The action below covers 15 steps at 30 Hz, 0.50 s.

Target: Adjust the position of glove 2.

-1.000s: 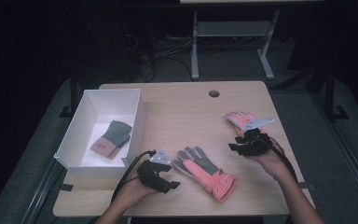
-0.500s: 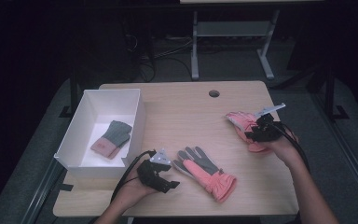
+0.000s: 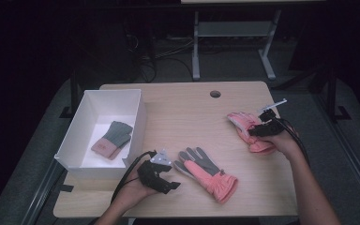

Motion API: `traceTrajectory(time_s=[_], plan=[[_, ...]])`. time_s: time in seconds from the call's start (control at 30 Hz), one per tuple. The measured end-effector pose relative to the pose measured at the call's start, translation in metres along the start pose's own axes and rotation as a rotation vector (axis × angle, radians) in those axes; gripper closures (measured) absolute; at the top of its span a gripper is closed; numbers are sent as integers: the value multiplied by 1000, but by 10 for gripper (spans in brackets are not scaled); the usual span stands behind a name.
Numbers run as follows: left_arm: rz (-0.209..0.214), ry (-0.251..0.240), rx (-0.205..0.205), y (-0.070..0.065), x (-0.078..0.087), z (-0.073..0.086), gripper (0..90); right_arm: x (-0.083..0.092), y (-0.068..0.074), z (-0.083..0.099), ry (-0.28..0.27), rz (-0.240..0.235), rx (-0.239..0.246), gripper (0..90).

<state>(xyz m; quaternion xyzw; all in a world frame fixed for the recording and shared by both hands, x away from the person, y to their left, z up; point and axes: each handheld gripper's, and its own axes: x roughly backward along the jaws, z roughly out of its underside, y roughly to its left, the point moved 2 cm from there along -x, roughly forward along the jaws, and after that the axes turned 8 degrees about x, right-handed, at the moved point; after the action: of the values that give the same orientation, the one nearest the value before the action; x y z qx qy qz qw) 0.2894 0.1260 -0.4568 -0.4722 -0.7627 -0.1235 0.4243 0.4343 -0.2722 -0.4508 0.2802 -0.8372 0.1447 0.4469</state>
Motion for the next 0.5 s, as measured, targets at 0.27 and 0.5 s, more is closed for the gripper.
traceTrajectory(time_s=[0.27, 0.5], plan=[[-4, 7, 4, 0, 0, 0, 282, -8, -1, 2, 19, -1, -3, 761], [-7, 6, 5, 1, 0, 0, 282, -4, -1, 3, -10, -5, -2, 880]])
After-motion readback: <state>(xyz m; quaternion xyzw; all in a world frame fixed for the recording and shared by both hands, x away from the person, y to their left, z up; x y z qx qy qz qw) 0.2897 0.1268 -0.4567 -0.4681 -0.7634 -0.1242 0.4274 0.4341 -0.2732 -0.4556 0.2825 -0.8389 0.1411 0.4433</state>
